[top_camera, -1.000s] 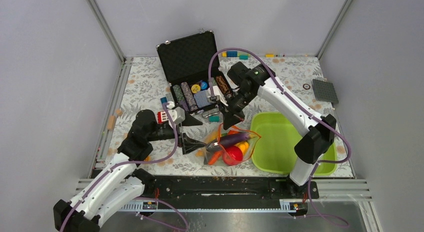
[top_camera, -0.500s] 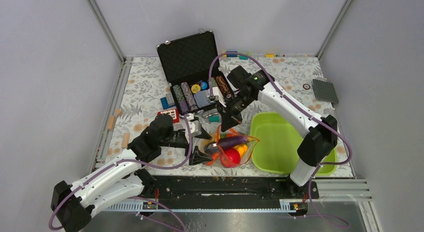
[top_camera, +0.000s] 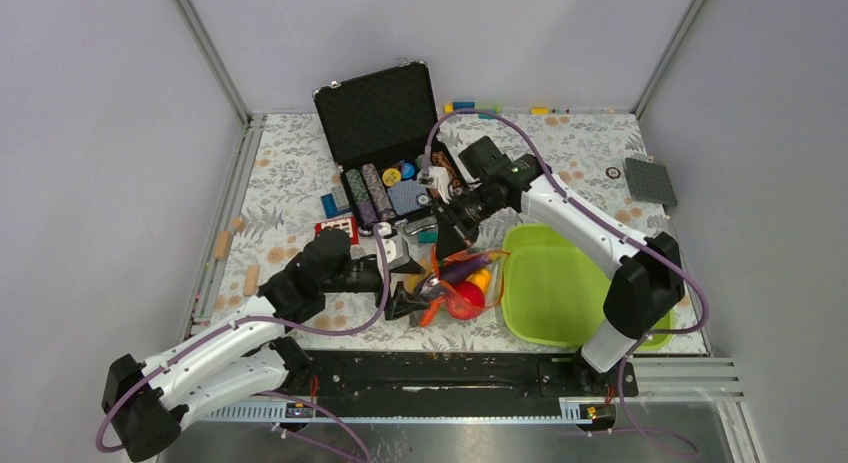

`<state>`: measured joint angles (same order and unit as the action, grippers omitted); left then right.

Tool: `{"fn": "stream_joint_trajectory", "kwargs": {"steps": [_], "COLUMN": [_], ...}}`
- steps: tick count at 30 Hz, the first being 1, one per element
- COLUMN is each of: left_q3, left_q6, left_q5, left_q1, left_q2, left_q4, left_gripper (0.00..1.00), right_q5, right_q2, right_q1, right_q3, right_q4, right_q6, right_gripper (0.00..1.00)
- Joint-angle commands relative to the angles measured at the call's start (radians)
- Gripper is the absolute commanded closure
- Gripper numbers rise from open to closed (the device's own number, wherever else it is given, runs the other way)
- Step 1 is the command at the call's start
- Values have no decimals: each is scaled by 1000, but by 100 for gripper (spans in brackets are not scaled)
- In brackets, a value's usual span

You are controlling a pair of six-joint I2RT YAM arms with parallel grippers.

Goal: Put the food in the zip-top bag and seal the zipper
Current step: Zip the zipper food storage bag at the center of the board.

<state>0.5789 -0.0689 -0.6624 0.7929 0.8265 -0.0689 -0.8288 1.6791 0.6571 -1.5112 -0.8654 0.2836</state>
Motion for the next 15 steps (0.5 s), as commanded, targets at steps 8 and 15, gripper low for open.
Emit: {"fn": "stream_joint_trajectory", "kwargs": {"steps": [8, 15], "left_q3": [51, 62], "left_q6": [18, -1], "left_q5": [150, 145], "left_q1": [19, 30], "left_q2": [-3, 5], "left_q4": [114, 107], "left_gripper": [30, 51], "right_q5": [-7, -12], "right_q2": [-195, -193], "right_q1": [-4, -4], "right_q3": [164, 167], "right_q4": [208, 225], "right_q6": [-244, -305], "right_gripper": [100, 100]}}
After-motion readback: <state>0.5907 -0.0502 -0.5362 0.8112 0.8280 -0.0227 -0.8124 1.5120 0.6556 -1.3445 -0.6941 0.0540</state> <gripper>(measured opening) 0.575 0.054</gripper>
